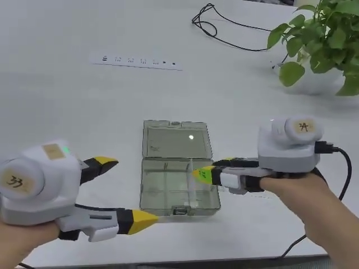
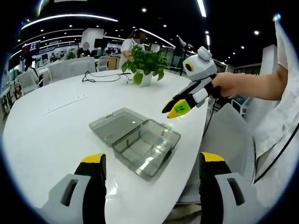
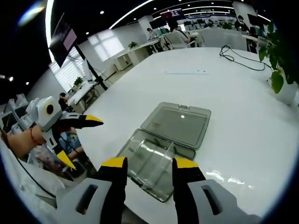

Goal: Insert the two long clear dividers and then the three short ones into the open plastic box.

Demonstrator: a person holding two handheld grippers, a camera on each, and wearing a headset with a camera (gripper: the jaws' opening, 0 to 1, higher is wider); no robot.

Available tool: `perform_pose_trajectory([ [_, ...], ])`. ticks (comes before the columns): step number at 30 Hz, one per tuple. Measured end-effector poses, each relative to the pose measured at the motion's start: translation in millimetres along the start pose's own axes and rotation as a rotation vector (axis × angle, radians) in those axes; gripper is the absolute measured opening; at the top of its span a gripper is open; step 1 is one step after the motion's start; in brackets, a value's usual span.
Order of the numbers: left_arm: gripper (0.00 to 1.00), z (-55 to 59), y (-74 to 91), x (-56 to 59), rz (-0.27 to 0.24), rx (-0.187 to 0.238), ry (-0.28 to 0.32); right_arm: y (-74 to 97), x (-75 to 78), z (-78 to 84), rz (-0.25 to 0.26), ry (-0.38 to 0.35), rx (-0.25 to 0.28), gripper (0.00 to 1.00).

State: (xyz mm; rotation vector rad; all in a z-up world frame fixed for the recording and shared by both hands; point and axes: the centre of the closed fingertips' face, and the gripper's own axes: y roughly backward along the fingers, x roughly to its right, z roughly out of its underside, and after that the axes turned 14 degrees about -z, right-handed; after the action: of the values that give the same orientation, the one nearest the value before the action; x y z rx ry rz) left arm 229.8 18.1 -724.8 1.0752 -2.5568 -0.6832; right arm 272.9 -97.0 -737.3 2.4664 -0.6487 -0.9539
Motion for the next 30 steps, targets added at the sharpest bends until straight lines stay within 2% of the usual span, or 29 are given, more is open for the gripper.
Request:
perform_pose_trajectory([
  [2,0.83,2.3,0.6,-3.0,-0.015,-0.007,0.008,3.4,-1.9,-1.6,-0.011,0.062,-0.003,0.43],
  [8,0.82,12.5,4.4,-17.5,-0.064,-0.038,0.025,15.4,-7.7,2.8,-0.036,0.160,-0.030,0.50],
  [9,0.82,14.7,5.4,-21.4,-0.077,-0.045,0.028,18.1,-8.1,4.0,-0.040,0.201,-0.041,0.51],
  [14,0.81,26.1,8.8,-33.0,-0.114,-0.094,0.038,26.6,-10.6,9.4,-0.058,0.246,-0.045,0.55],
  [19,0.79,39.3,11.8,-43.0,-0.144,-0.156,0.035,30.8,-13.6,12.9,-0.084,0.309,-0.040,0.59],
  [21,0.78,48.2,12.9,-47.2,-0.160,-0.202,0.055,33.1,-12.5,16.1,-0.092,0.324,-0.045,0.60],
  [24,0.76,54.9,11.3,-51.5,-0.172,-0.226,0.053,35.9,-11.6,20.5,-0.099,0.360,-0.056,0.64],
  [26,0.74,65.3,12.3,-53.8,-0.184,-0.288,0.059,38.1,-11.3,23.6,-0.101,0.382,-0.057,0.64],
  [30,0.73,73.3,8.7,-56.4,-0.194,-0.323,0.073,42.2,-7.7,30.1,-0.097,0.387,-0.059,0.65],
])
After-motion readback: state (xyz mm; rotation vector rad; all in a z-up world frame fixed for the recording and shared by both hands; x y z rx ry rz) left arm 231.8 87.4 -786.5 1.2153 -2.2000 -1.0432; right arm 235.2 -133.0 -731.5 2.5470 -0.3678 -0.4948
